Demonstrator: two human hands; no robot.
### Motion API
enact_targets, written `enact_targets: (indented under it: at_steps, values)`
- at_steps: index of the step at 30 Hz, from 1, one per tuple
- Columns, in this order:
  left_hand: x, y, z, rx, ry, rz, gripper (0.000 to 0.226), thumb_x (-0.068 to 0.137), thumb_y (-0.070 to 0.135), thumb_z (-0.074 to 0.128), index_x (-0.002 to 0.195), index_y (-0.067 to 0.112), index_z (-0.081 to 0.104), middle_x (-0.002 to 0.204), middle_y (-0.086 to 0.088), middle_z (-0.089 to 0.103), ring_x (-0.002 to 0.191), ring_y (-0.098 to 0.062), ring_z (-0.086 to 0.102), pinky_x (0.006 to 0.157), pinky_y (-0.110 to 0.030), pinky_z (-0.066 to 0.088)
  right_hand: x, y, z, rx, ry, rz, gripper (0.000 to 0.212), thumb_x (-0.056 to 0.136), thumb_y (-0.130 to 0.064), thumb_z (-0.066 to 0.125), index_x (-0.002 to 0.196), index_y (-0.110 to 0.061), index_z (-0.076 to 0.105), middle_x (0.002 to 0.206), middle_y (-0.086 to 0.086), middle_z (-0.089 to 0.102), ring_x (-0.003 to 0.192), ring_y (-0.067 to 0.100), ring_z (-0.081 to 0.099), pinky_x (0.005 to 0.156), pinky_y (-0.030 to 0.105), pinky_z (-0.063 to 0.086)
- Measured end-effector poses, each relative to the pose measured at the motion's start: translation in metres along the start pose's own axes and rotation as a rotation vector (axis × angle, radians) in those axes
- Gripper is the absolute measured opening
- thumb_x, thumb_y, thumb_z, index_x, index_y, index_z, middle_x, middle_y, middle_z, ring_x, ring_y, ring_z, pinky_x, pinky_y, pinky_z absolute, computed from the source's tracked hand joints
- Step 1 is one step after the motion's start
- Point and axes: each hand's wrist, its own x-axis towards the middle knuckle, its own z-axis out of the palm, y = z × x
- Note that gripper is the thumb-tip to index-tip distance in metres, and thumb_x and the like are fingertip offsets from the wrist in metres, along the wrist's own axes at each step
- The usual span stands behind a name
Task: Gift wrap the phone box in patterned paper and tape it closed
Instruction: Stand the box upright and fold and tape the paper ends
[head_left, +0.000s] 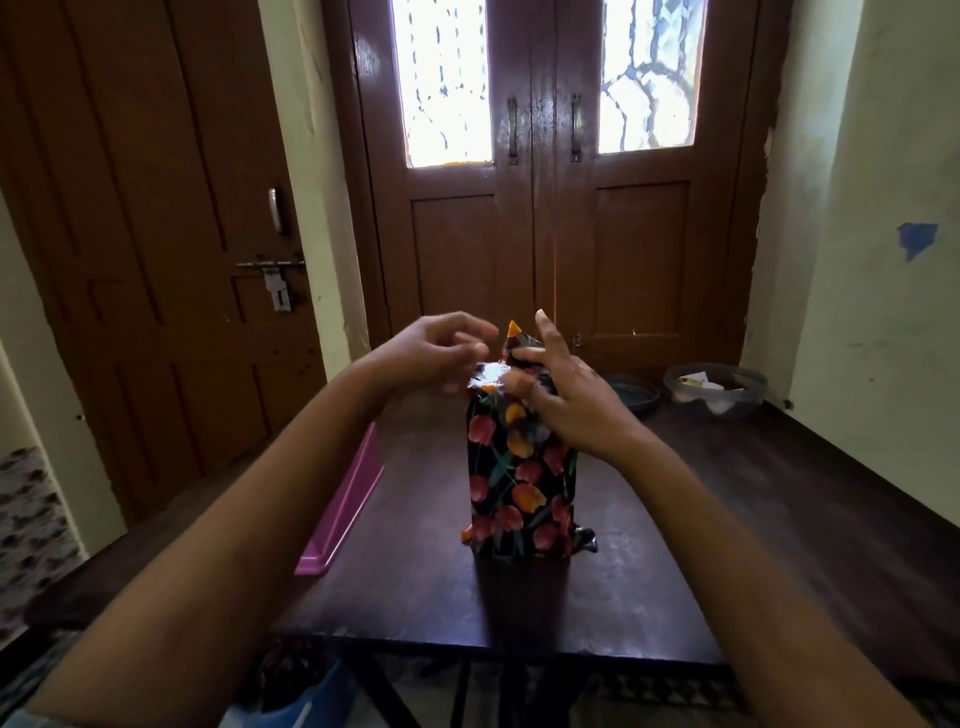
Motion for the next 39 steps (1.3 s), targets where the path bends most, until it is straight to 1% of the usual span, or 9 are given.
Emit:
enact_targets:
  at_steps: [3, 6, 9, 15, 18, 22, 28, 35, 39]
  values:
    - [-0.013, 0.008, 0.001, 0.085, -0.104, 0.24, 0.029, 0.087, 0.004, 0.058, 0.111, 0.02, 0.06, 0.115, 0.003, 0.06, 0.103, -0.006, 0.061, 0.081, -0.018, 0.052, -0.001, -0.001, -0.009, 0.388, -0.021, 0.049, 0.057, 0.099, -0.043, 0.022, 0.149, -0.025, 0.003, 0.148, -0.005, 0.027, 0.139, 0.017, 0.021, 0.108, 0.031, 0.021]
    - [-0.021, 0.0, 0.009, 0.422, -0.122, 0.364, 0.041, 0.082, 0.01, 0.066, 0.116, 0.03, 0.058, 0.128, 0.009, 0.048, 0.115, -0.006, 0.052, 0.092, -0.025, 0.051, -0.009, 0.008, -0.008, 0.451, 0.146, -0.028, 0.043, 0.1, -0.036, 0.029, 0.142, -0.029, 0.028, 0.134, -0.02, 0.041, 0.127, -0.001, 0.034, 0.096, 0.01, 0.028]
    - [-0.027, -0.013, 0.022, 0.594, -0.083, 0.442, 0.052, 0.078, 0.019, 0.072, 0.123, 0.035, 0.052, 0.138, 0.008, 0.04, 0.126, -0.008, 0.038, 0.099, -0.025, 0.04, -0.017, 0.025, -0.001, 0.412, 0.235, -0.087, 0.041, 0.093, -0.041, 0.032, 0.131, -0.032, 0.043, 0.127, -0.022, 0.049, 0.125, -0.004, 0.039, 0.099, 0.011, 0.032]
    - [-0.026, -0.023, 0.044, 0.671, 0.316, 0.64, 0.035, 0.075, 0.033, 0.074, 0.108, 0.024, 0.065, 0.118, 0.0, 0.057, 0.108, -0.015, 0.051, 0.082, -0.036, 0.051, -0.023, 0.027, 0.003, 0.324, 0.167, -0.089, 0.057, 0.09, -0.045, 0.024, 0.134, -0.017, 0.048, 0.127, -0.013, 0.045, 0.124, -0.002, 0.036, 0.094, 0.003, 0.027]
    - [-0.021, -0.011, 0.04, 0.463, 0.389, 0.604, 0.032, 0.078, 0.045, 0.064, 0.1, 0.022, 0.071, 0.101, 0.005, 0.064, 0.093, -0.011, 0.056, 0.073, -0.03, 0.049, -0.022, 0.029, 0.001, 0.288, 0.174, -0.102, 0.056, 0.091, -0.046, 0.024, 0.132, -0.018, 0.05, 0.127, -0.013, 0.047, 0.125, -0.001, 0.037, 0.095, 0.004, 0.026]
    - [-0.014, 0.007, 0.032, 0.382, 0.413, 0.506, 0.017, 0.078, 0.031, 0.073, 0.092, 0.022, 0.074, 0.083, 0.007, 0.069, 0.077, -0.009, 0.063, 0.067, -0.038, 0.054, -0.022, 0.034, 0.001, 0.159, 0.14, -0.179, 0.06, 0.086, -0.057, 0.036, 0.13, -0.02, 0.052, 0.132, -0.007, 0.049, 0.128, 0.006, 0.04, 0.104, 0.021, 0.032]
    - [0.002, 0.021, 0.021, 0.282, 0.335, 0.39, 0.012, 0.066, 0.026, 0.082, 0.072, 0.027, 0.071, 0.07, 0.009, 0.069, 0.064, 0.003, 0.061, 0.059, -0.01, 0.045, -0.019, 0.033, -0.004, 0.087, 0.216, -0.276, 0.053, 0.076, -0.06, 0.055, 0.107, -0.018, 0.067, 0.108, -0.014, 0.061, 0.104, -0.005, 0.053, 0.086, 0.013, 0.043]
    - [-0.006, 0.01, 0.019, -0.045, 0.338, 0.299, 0.015, 0.09, 0.026, 0.057, 0.102, 0.021, 0.064, 0.094, 0.008, 0.066, 0.084, -0.002, 0.064, 0.069, -0.014, 0.053, -0.005, 0.022, -0.01, 0.044, 0.348, -0.145, 0.043, 0.084, -0.056, 0.051, 0.083, -0.02, 0.074, 0.073, -0.004, 0.071, 0.07, 0.009, 0.066, 0.064, 0.04, 0.053]
    - [-0.018, -0.01, 0.018, -0.001, 0.07, 0.224, 0.026, 0.081, 0.021, 0.068, 0.106, 0.015, 0.065, 0.105, 0.002, 0.067, 0.099, -0.006, 0.063, 0.085, -0.022, 0.053, 0.002, 0.013, -0.017, 0.049, 0.355, -0.105, 0.022, 0.086, -0.041, 0.059, 0.093, -0.023, 0.068, 0.086, -0.001, 0.072, 0.075, 0.007, 0.066, 0.069, 0.035, 0.056]
